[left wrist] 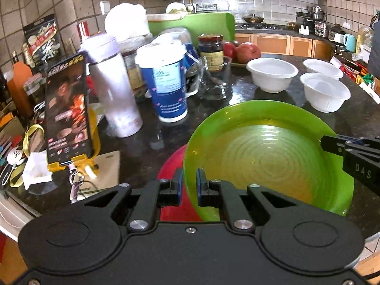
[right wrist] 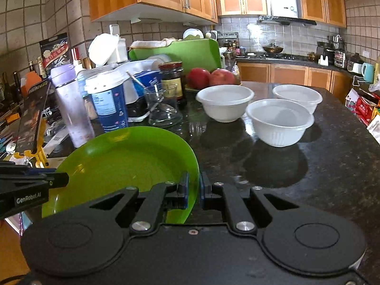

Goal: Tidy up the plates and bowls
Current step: 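Lower the green plate onto the red plate and open the left gripper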

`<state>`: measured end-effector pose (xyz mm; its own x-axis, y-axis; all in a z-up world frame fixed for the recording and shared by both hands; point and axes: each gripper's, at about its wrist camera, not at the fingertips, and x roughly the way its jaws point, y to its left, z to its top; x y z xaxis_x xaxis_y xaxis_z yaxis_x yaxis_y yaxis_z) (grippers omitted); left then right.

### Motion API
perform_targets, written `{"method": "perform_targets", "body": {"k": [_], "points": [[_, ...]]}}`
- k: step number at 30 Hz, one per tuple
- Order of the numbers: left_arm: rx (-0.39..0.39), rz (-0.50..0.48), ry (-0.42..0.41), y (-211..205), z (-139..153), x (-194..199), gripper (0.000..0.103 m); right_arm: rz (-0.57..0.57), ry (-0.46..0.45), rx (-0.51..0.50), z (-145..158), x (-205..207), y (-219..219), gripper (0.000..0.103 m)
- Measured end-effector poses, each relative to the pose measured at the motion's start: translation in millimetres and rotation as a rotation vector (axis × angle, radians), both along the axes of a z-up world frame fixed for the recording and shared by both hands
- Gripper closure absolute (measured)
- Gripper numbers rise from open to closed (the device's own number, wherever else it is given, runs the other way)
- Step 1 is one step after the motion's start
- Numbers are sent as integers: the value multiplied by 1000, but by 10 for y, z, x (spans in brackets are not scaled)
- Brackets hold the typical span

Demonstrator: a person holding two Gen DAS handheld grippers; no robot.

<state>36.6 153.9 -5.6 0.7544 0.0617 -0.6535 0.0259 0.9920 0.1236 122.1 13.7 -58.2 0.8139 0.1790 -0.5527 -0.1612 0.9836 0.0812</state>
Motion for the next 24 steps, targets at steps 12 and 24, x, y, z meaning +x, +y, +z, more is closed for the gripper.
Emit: {"method": "perform_targets", "body": {"k": [12,24], "points": [[-25,-34,27,161,-57,95,70,-53,-6,-36,2,-100,148,75],[-44,-38,50,207,-70,139,70,-65,20,-31,-72,-57,150,75]]}}
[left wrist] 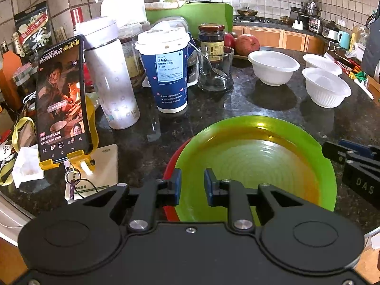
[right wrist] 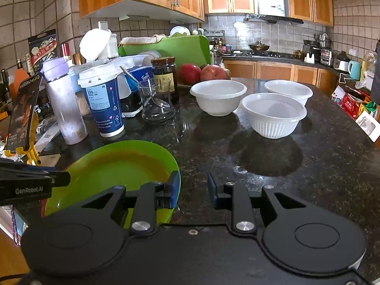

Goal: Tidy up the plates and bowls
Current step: 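Lower the green plate onto the red plate and open the left gripper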

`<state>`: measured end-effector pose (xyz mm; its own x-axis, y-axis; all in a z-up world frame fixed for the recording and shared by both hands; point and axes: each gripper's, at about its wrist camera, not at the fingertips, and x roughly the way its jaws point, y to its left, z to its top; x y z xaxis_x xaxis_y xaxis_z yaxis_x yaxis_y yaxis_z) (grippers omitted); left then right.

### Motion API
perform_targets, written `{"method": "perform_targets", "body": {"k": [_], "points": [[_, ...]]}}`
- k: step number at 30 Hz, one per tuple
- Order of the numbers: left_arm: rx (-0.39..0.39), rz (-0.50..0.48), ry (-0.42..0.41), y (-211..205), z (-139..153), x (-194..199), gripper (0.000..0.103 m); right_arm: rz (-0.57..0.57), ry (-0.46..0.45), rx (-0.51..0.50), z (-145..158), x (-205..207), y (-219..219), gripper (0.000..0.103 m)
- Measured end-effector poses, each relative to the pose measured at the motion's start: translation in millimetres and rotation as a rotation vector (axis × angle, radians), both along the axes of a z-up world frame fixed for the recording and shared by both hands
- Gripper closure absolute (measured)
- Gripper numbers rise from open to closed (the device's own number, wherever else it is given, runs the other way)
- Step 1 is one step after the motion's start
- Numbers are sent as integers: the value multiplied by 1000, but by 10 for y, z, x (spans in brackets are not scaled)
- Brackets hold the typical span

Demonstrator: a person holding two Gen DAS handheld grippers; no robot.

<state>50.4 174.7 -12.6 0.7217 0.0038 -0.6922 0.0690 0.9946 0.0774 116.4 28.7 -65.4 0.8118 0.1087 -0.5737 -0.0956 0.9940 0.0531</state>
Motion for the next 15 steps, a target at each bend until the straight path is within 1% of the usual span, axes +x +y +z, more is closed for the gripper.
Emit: {"method": "perform_targets", "body": {"k": [5,10,15], "points": [[6,7,2,17,-5,-6,70,17,26,8,-58,37,45,75],[9,16,10,35,-12,-5,70,19,14,24,-15,9,29,75],[8,25,38,31,-45,20,70,18,7,23,-6,-35,20,75]]}}
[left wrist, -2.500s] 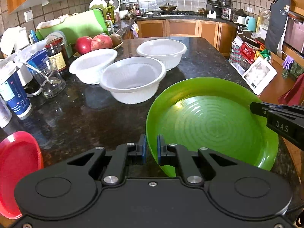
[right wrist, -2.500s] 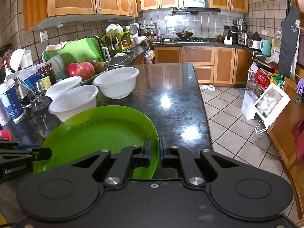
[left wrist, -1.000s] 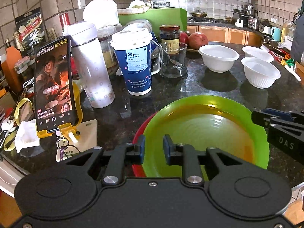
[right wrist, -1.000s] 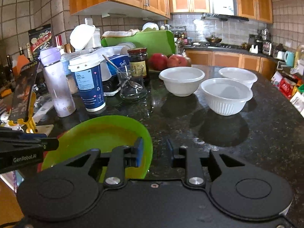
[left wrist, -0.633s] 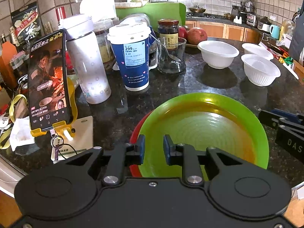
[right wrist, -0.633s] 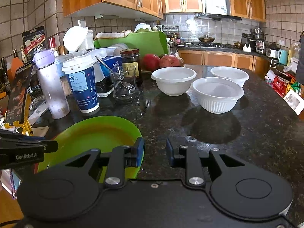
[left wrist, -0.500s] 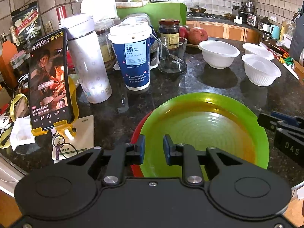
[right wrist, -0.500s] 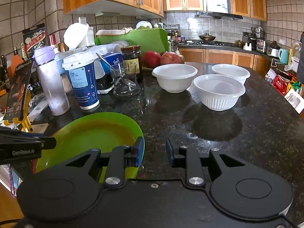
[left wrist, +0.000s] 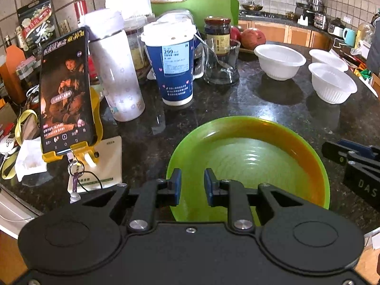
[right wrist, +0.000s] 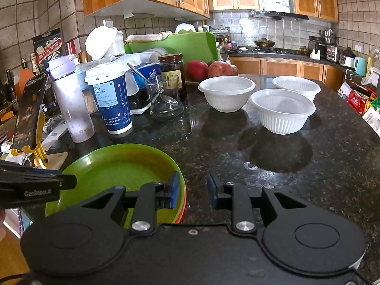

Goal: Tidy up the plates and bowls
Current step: 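Lower the green plate onto the red plate and open the left gripper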

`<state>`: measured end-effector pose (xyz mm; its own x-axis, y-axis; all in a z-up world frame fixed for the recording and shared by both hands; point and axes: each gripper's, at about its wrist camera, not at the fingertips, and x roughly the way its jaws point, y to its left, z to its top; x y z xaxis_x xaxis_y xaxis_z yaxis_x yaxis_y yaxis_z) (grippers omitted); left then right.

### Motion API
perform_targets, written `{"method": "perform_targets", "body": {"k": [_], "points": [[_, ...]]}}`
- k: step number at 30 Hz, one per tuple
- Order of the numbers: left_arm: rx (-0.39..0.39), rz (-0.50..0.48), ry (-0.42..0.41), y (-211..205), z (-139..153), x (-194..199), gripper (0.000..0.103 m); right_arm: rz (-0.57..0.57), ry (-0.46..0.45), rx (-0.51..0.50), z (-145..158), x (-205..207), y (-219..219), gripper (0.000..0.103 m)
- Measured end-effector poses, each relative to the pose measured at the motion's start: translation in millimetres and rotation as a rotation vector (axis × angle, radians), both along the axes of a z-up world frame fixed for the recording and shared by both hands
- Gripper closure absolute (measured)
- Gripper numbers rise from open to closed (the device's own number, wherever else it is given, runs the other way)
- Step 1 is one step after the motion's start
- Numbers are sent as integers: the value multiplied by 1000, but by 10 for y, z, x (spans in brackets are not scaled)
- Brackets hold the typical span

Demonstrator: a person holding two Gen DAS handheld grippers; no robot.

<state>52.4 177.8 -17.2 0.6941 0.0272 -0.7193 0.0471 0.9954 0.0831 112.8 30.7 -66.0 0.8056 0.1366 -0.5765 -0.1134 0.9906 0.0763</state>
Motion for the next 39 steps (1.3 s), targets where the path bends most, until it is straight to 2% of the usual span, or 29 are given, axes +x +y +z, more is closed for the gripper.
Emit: {"method": "perform_targets", "body": {"k": [12,30,32,34,36,39], "points": [[-11,5,45,-6,-41,13,70,-23,-23,-4,62,-140,-30,75],[3,-40,48,-184,-28,-71,69,-78,-40,15,88,-384,-196,75],[1,-41,47,-229,-16,-70,67,-85,-41,20,89,-392,-256,75],[-4,-44,40,-275,1,-68,53,-92,-42,23,88,-384,-329,71],[-5,-40,21,-332,25,-74,50,-101,-43,24,83,-376,-416,70],[-1,-40,0,-450,69,-67,49,-111,-40,30,74,-320,-580,63]]}}
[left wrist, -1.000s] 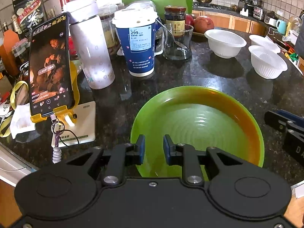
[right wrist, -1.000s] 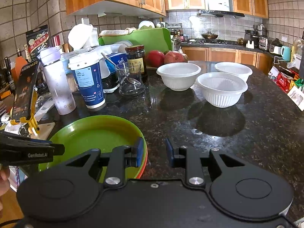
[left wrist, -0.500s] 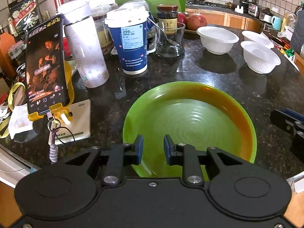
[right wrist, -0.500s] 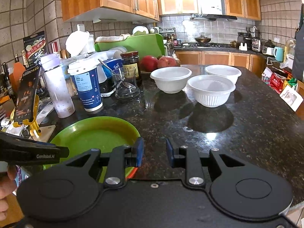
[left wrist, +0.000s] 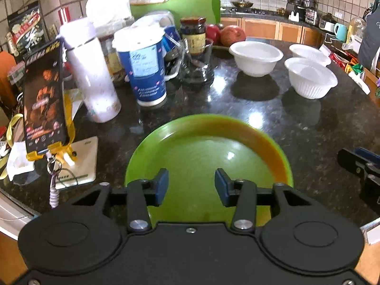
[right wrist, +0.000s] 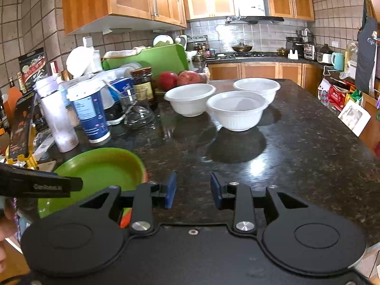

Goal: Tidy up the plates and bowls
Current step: 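Lower the green plate onto the red plate and open the left gripper, then move the left gripper to a white ribbed bowl rim and close on it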

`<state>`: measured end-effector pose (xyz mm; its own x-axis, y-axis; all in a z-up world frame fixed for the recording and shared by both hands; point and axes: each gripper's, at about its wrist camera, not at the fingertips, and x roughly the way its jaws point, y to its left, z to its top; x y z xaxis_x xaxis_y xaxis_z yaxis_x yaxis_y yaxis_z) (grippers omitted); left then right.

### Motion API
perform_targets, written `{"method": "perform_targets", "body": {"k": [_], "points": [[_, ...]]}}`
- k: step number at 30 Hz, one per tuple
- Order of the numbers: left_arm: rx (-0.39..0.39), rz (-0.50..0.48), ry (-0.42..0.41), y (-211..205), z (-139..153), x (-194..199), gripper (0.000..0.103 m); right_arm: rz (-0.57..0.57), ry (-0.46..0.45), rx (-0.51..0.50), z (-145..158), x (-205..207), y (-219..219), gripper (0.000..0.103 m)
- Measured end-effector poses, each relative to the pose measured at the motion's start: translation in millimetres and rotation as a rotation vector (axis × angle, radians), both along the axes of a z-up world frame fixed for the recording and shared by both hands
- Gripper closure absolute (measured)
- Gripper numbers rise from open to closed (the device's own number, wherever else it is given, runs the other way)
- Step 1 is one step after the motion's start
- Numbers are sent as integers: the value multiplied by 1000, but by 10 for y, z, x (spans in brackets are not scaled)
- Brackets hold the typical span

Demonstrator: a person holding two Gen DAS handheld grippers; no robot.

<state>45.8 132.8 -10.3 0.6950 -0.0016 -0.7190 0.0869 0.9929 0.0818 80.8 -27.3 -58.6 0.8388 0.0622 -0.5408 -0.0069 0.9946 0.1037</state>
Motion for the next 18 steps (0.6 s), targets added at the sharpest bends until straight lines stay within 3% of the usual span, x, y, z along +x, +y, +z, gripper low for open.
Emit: {"method": "perform_targets", "body": {"k": [3,6,18], "points": [[-11,-3,-15,-130,48,33,45,-7,1,11,7,80,-207,62],[-39,-13,-27,-279,106,103,45,-14,-7,27,32,192,-459,54],[-58,-10,-45,-1178,211,549,45,11,-32,9,182,811,-1480,50]]}}
